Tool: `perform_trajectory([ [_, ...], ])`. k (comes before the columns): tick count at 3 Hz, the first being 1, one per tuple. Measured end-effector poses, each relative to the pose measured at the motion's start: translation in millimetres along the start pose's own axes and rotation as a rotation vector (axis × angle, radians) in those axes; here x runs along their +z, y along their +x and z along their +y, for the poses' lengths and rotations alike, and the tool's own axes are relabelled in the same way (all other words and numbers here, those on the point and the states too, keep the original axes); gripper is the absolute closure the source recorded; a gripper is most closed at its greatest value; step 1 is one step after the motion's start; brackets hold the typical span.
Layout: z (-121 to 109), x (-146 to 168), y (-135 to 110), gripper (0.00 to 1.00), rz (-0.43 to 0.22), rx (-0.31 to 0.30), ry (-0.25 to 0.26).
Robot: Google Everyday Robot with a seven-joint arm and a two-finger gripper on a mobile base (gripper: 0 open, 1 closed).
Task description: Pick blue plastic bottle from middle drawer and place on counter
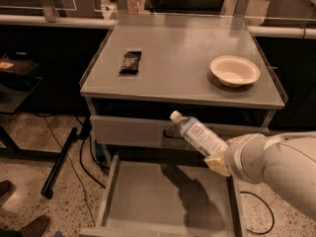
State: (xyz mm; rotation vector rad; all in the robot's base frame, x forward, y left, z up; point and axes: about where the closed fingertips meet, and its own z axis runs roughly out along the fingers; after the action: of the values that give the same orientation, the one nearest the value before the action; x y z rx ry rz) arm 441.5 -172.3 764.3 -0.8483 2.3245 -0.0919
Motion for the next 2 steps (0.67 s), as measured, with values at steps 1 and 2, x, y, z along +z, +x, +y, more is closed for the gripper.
perform_trajectory([
  [1,1,2,0,1.00,0.000,0.002,-0.007],
  [2,-8,-13,-15,1.00,-0.030,-0.008,0.010],
])
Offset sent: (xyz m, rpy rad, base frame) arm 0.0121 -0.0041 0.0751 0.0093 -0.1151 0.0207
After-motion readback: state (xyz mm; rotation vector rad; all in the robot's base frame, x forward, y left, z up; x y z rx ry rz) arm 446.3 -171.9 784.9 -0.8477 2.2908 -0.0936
